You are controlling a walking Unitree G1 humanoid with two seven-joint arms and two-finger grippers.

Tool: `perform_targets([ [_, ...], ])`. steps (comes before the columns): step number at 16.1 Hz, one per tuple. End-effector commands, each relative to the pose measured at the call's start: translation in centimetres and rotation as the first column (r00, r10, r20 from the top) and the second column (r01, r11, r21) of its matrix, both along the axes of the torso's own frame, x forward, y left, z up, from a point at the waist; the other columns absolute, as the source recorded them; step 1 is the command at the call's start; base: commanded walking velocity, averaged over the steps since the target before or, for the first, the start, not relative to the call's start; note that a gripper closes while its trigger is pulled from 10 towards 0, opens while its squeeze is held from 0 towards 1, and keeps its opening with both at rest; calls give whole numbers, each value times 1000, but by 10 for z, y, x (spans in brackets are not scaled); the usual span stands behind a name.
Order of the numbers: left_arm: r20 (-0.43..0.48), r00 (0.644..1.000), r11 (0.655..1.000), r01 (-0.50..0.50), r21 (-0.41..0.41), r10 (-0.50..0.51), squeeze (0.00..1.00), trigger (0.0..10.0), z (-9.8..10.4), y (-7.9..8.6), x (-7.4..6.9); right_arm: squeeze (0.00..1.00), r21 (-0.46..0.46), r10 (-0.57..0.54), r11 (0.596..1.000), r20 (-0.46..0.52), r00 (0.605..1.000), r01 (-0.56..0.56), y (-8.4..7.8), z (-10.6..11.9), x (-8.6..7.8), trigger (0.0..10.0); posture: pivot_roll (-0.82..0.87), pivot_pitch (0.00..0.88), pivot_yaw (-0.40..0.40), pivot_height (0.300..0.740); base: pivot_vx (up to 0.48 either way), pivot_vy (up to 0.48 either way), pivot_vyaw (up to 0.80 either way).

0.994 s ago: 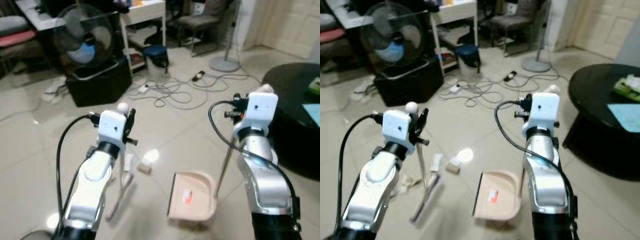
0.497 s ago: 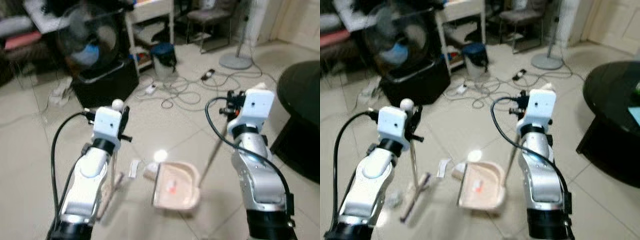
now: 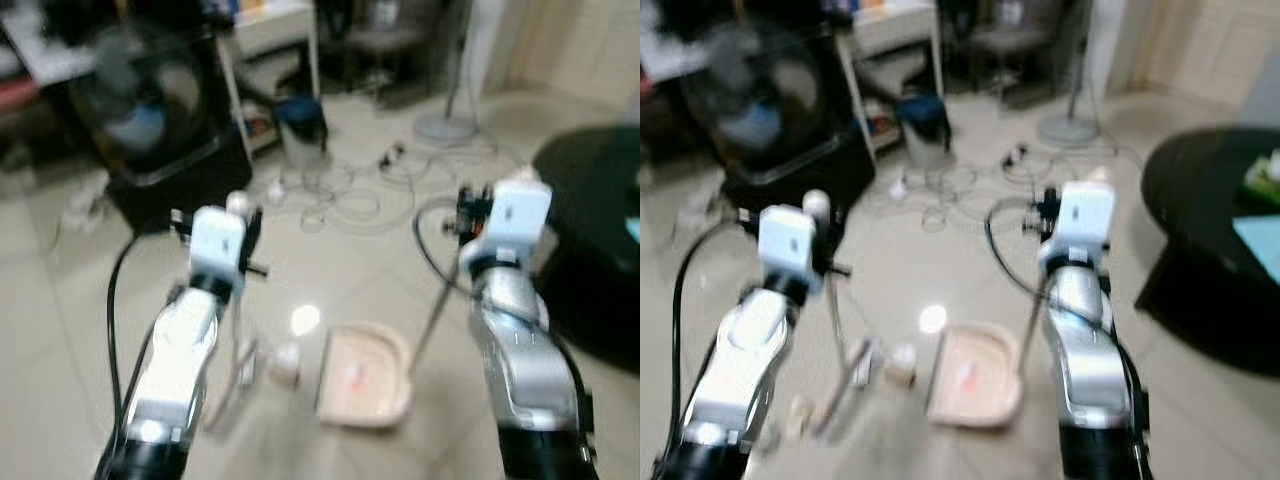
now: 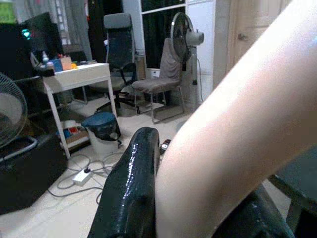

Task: Sweep floor

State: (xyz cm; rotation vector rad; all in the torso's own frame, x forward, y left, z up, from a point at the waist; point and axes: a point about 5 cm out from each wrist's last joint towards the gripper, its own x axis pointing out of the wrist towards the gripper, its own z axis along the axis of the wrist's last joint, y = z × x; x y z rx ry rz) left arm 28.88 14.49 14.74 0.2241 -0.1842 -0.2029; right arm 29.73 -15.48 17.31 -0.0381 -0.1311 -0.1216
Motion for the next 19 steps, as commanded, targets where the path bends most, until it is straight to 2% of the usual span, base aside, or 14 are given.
perform_targets([
  [1, 32, 999, 1000, 14, -2, -14, 0, 10000, 6, -3, 1, 0, -54, -7, 999, 50, 999, 9, -4, 11, 1, 10000, -124, 0, 77, 740, 375, 0, 0],
  [4, 32, 999, 1000, 15, -5, -15, 0, 10000, 5, -3, 1, 0, -88, 16, 996, 43, 999, -13, -2, 10, 1, 10000, -128, 0, 74, 740, 372, 0, 133],
  [6, 33, 999, 1000, 15, -6, -14, 0, 10000, 4, -3, 1, 0, -43, 4, 999, 49, 999, -2, -2, 8, 0, 10000, -126, 0, 71, 740, 373, 0, 0],
  [19, 31, 999, 1000, 19, -3, -18, 0, 10000, 3, -2, 1, 0, -47, -7, 999, 41, 999, 9, -4, 2, -3, 10000, -129, 0, 72, 740, 374, 0, 0],
])
